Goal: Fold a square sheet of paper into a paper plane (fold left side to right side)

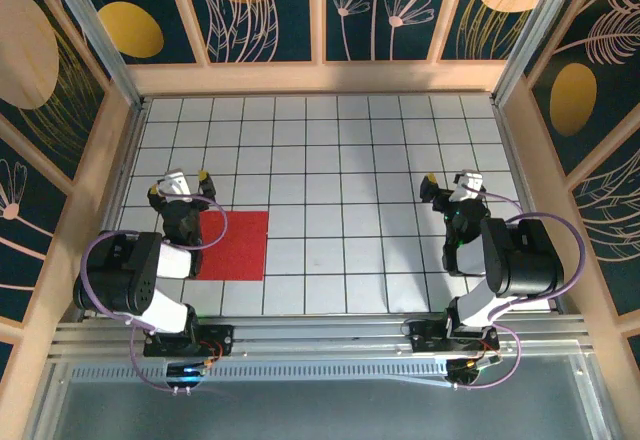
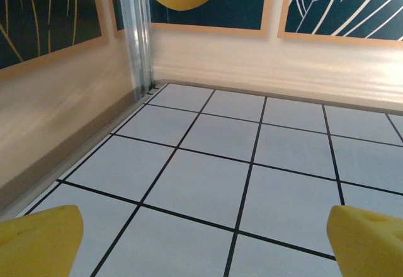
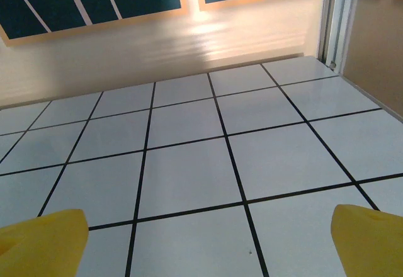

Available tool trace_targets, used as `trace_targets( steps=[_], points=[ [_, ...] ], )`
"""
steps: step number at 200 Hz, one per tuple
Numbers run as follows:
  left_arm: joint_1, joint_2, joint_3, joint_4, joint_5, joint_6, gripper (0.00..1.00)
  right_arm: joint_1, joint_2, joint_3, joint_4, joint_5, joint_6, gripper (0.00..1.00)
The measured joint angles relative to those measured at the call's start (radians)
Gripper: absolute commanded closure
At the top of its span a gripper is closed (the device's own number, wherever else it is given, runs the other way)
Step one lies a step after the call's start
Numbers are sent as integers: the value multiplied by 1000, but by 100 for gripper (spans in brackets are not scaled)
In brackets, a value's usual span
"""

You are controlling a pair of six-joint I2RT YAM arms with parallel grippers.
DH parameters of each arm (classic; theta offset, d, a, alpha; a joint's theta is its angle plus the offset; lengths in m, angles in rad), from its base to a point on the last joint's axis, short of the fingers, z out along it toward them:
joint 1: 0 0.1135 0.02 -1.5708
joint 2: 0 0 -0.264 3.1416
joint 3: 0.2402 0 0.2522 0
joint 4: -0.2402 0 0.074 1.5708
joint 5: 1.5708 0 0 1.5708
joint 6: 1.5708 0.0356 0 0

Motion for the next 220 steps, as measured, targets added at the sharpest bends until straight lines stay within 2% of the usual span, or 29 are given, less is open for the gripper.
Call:
trace_targets(
  steps=[220],
  points=[
    [0, -21, 3, -39, 0, -1, 1, -6, -13, 6, -23, -26, 0, 1]
  ],
)
